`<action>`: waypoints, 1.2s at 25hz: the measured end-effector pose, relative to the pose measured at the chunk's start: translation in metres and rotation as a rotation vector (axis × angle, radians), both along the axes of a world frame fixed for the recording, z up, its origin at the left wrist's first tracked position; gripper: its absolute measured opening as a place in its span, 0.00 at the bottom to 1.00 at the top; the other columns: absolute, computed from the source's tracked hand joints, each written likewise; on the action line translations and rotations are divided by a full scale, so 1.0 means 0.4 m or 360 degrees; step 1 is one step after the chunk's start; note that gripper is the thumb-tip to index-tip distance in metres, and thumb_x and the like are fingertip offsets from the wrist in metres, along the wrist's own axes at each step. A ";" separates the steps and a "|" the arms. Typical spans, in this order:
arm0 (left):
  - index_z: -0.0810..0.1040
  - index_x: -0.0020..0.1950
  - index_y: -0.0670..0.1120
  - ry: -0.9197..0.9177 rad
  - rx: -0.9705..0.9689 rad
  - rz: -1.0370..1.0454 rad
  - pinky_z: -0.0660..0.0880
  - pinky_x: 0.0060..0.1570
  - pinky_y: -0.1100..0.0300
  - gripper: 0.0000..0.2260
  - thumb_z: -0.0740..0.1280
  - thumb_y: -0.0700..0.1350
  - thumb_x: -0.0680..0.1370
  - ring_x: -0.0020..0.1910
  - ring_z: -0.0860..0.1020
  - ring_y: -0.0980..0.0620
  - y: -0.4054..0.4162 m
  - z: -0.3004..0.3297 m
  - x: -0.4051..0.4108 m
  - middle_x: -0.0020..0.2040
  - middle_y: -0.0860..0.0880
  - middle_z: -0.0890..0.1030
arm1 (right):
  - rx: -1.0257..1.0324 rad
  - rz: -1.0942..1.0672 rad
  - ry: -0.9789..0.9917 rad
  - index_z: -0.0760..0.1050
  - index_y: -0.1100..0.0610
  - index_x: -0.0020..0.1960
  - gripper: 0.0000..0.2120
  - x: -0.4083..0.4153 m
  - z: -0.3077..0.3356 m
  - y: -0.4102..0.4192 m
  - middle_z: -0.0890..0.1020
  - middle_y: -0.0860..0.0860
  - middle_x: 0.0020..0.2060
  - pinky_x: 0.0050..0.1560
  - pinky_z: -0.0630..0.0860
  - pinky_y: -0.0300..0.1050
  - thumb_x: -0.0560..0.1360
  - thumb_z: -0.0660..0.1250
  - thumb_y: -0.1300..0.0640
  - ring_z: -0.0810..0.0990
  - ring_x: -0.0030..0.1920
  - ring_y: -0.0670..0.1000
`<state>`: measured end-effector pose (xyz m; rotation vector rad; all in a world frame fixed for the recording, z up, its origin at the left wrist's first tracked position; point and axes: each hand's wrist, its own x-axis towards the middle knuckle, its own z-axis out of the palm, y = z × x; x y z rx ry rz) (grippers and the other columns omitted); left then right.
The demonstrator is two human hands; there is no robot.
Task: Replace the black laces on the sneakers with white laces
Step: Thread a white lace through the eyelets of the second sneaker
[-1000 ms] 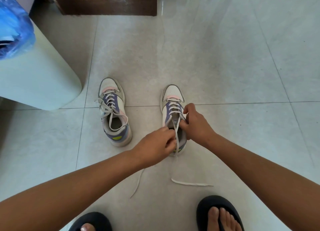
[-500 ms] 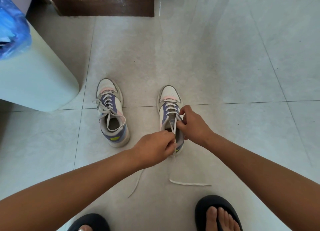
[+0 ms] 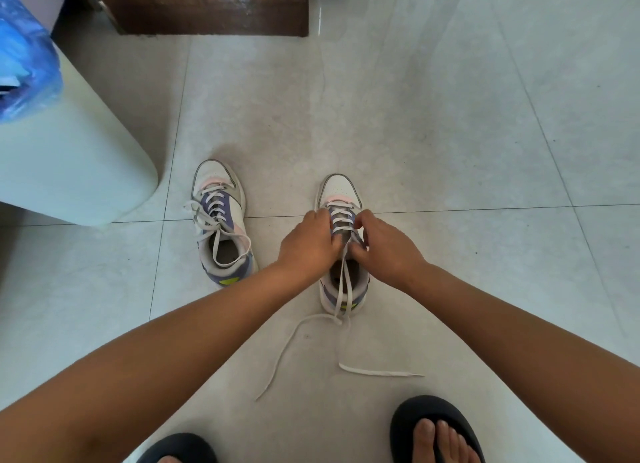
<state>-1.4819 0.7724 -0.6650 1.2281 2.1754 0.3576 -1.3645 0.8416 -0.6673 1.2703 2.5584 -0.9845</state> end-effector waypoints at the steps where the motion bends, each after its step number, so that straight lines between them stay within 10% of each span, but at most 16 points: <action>1: 0.71 0.59 0.43 -0.0008 -0.0014 0.0021 0.71 0.44 0.55 0.14 0.61 0.49 0.78 0.51 0.76 0.45 0.015 -0.005 0.002 0.53 0.45 0.75 | 0.0056 0.0051 -0.0036 0.66 0.56 0.56 0.10 -0.008 0.003 0.001 0.72 0.48 0.39 0.36 0.65 0.44 0.78 0.60 0.53 0.72 0.37 0.52; 7: 0.73 0.42 0.42 -0.0215 0.0047 0.0264 0.66 0.36 0.58 0.05 0.67 0.42 0.73 0.40 0.75 0.47 0.007 -0.001 -0.010 0.39 0.45 0.76 | -0.0131 -0.0270 0.0148 0.65 0.56 0.44 0.09 0.024 -0.021 0.008 0.71 0.48 0.32 0.32 0.62 0.41 0.74 0.65 0.55 0.67 0.33 0.50; 17: 0.75 0.48 0.44 0.0127 -0.0069 0.0050 0.68 0.39 0.58 0.07 0.62 0.47 0.75 0.47 0.77 0.45 0.024 -0.014 0.004 0.46 0.46 0.78 | 0.0116 -0.0040 -0.0231 0.66 0.56 0.56 0.09 -0.009 -0.009 -0.017 0.75 0.53 0.47 0.40 0.67 0.45 0.77 0.58 0.54 0.75 0.45 0.56; 24: 0.75 0.50 0.37 -0.0054 -0.0154 -0.0179 0.65 0.41 0.56 0.13 0.55 0.43 0.81 0.48 0.76 0.41 0.020 -0.013 -0.008 0.50 0.38 0.79 | -0.0017 -0.0085 -0.0219 0.62 0.53 0.35 0.13 -0.024 -0.006 0.007 0.74 0.52 0.39 0.40 0.63 0.44 0.79 0.57 0.57 0.70 0.41 0.53; 30: 0.73 0.38 0.46 -0.1439 -0.0197 0.0833 0.66 0.38 0.60 0.13 0.58 0.47 0.81 0.34 0.68 0.54 0.013 -0.036 -0.014 0.35 0.50 0.70 | -0.1386 -0.0997 0.0309 0.69 0.55 0.39 0.10 -0.003 -0.012 0.023 0.73 0.51 0.35 0.38 0.68 0.42 0.80 0.60 0.57 0.69 0.36 0.50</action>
